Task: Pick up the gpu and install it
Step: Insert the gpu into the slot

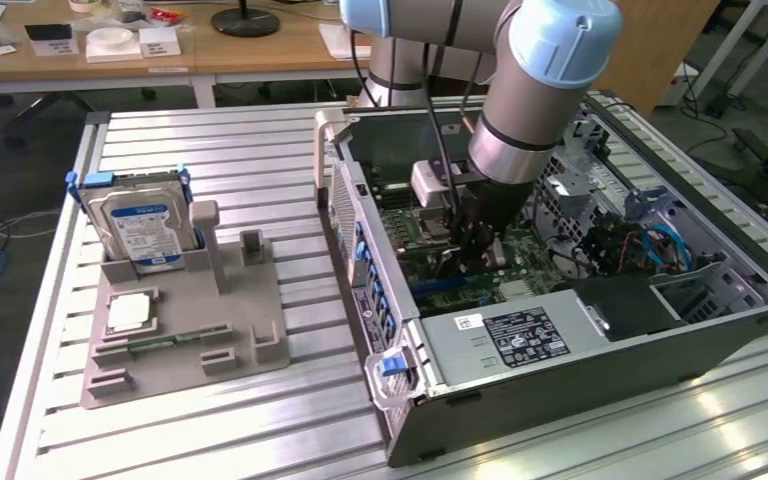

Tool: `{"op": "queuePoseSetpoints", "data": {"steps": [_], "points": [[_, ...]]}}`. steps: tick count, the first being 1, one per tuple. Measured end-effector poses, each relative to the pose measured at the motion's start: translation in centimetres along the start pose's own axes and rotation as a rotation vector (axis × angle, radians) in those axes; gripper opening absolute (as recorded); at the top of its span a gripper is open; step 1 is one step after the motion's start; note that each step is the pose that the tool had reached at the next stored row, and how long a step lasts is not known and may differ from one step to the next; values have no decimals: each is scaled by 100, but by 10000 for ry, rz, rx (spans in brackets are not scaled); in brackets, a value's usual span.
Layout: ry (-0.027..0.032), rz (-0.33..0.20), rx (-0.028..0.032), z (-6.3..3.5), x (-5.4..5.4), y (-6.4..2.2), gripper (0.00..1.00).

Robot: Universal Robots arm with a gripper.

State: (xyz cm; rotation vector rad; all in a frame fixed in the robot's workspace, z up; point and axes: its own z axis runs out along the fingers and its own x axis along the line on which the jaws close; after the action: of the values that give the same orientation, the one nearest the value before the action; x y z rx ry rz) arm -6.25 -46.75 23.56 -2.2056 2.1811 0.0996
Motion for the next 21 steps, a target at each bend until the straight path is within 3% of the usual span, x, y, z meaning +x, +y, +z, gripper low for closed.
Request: {"op": "queuePoseSetpoints", "data": {"steps": [21], "points": [[-2,188,13,-1,-1,-1,28]]}}
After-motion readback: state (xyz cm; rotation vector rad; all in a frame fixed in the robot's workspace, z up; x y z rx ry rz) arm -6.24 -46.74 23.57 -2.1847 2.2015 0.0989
